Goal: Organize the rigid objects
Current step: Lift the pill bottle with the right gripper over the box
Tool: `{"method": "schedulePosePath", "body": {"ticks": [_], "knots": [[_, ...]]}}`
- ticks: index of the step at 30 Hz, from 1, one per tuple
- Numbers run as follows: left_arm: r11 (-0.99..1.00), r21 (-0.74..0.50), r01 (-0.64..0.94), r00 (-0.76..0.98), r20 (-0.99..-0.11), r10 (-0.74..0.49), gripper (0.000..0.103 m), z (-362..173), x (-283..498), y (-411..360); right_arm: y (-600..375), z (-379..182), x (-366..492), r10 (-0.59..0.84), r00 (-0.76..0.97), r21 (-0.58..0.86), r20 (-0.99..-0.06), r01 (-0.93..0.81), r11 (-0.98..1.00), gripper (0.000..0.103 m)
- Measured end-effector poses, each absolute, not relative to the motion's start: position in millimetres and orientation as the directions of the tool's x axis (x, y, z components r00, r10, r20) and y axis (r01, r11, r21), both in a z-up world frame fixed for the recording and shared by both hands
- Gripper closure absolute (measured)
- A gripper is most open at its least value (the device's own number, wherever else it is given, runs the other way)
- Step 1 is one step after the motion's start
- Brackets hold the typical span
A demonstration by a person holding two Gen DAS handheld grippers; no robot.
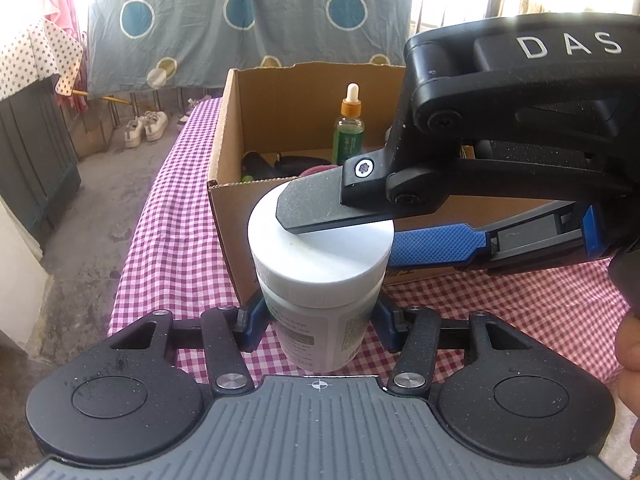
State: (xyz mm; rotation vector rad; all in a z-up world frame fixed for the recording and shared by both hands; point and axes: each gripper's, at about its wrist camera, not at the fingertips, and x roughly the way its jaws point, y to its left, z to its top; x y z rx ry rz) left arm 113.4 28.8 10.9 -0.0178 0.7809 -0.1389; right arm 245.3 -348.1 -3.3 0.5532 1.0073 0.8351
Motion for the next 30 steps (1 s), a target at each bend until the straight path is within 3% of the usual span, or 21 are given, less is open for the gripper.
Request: {"method": "schedulePosePath", "body": {"ticks": [11, 22, 30], "knots": [[0.992, -0.016, 0.127, 0.744, -0.66, -0.106, 0.05, 41.6, 94.8, 13.4, -371.5, 23.3, 226.5, 0.845, 0.308, 0.757, -0.438, -0.381, 0.531, 0.044], [0.974, 0.075, 0.216, 0.831, -0.538, -0.142, 0.05, 120.6, 122.7, -17.2, -406.9, 114.0, 241.7, 0.861, 0.411, 0.706, -0.3, -0.51, 0.49, 0.043], [0.938, 0.013, 0.347, 0.755, -0.598, -0.271, 0.05, 118.1, 186.5, -65.9, -453.0, 115.7, 293.7, 0.8, 0.497, 0.69, -0.336, -0.447, 0.569, 0.043]]}}
